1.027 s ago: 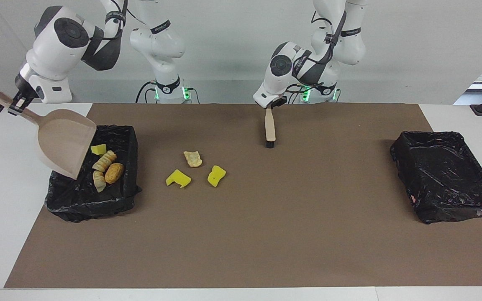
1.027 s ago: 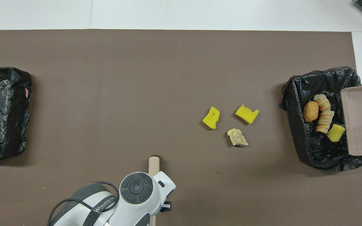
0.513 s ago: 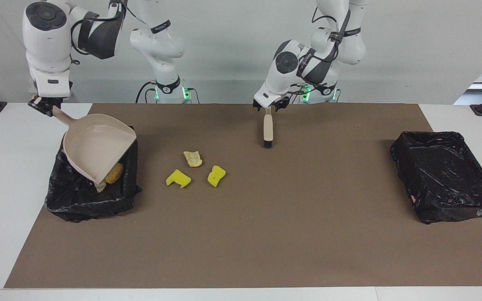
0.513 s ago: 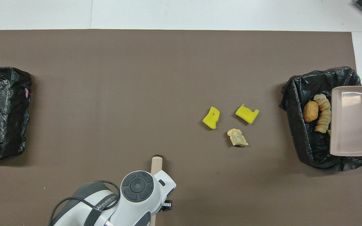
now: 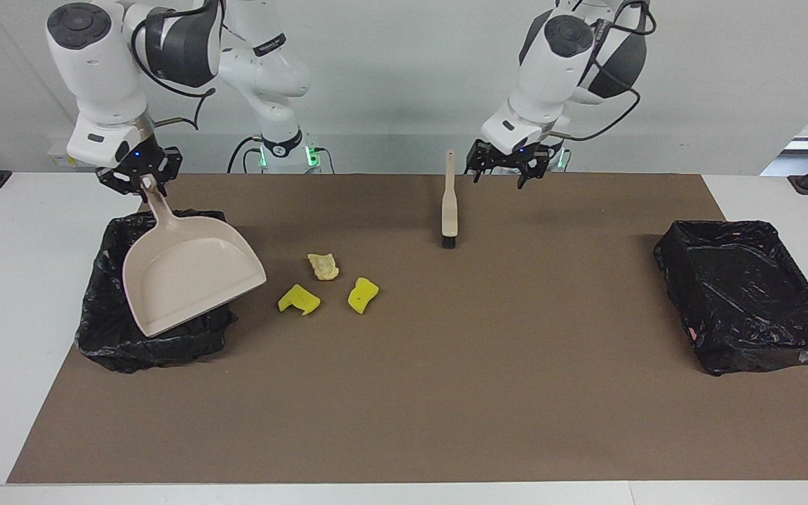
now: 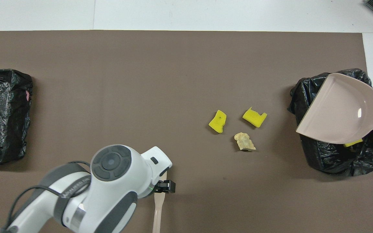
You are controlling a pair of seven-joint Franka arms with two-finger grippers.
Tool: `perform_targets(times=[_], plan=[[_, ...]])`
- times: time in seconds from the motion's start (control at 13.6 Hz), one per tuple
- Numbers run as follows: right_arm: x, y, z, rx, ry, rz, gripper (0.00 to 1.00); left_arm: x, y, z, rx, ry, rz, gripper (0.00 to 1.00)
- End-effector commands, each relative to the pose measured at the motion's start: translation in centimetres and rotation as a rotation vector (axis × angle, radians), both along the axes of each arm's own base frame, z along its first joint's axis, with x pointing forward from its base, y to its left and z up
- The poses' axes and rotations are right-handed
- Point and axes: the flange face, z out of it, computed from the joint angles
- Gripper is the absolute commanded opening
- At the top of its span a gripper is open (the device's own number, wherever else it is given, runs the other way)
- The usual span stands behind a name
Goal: Sweep and dump trash in bin
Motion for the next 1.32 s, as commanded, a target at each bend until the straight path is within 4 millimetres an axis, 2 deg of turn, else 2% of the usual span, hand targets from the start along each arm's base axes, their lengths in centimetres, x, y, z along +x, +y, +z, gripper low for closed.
perform_targets(times=[0.0,0.07,0.15,0.29,0.37,0.44,0.59,0.66,0.81,0.95,1.03,1.17,1.25], plan=[[3.2,4.4,-1.7,0.067,-0.005,-0.17,0.0,4.1,3.1,4.5,0.029,-0.02,-0.017,1.0],[4.2,6.3,-2.4,0.064,-0.005,-0.209,0.0,5.0,5.3,6.0,0.028,-0.016,-0.011,1.0],[4.5,9.2,-1.6,0.06,-0.024,-0.186,0.0,5.4,7.4,7.5,0.022,-0.01,-0.011,1.0],[4.5,16.2,-4.3,0.044,0.011,-0.154,0.0,5.7,11.6,9.1,0.029,0.012,-0.047,1.0],[4.3,19.0,-5.3,0.036,0.018,-0.209,0.0,5.8,13.1,10.0,0.027,0.008,-0.051,1.0],[4.8,22.8,-6.0,0.044,0.0,-0.246,0.0,6.0,14.5,10.4,0.026,0.009,-0.04,1.0],[5.9,28.6,-7.4,0.069,-0.011,-0.286,0.0,6.2,15.8,10.8,0.023,0.0,-0.045,1.0],[6.0,32.4,-8.7,0.076,-0.011,-0.302,0.0,6.2,16.2,10.9,0.022,-0.004,-0.055,1.0],[6.3,38.3,-11.2,0.11,-0.045,-0.346,0.0,6.2,16.4,11.1,0.036,-0.018,-0.069,1.0],[6.2,45.5,-14.3,0.135,-0.067,-0.432,0.0,6.2,16.9,11.6,0.055,-0.049,-0.126,1.0],[6.4,47.7,-15.7,0.144,-0.075,-0.46,0.0,6.3,17.0,11.5,0.057,-0.06,-0.128,1.0],[6.4,49.7,-17.6,0.179,-0.096,-0.487,0.0,6.4,17.1,11.3,0.056,-0.057,-0.125,1.0],[6.0,50.4,-18.1,0.189,-0.101,-0.505,0.11,6.3,17.2,11.4,0.056,-0.059,-0.121,1.0]])
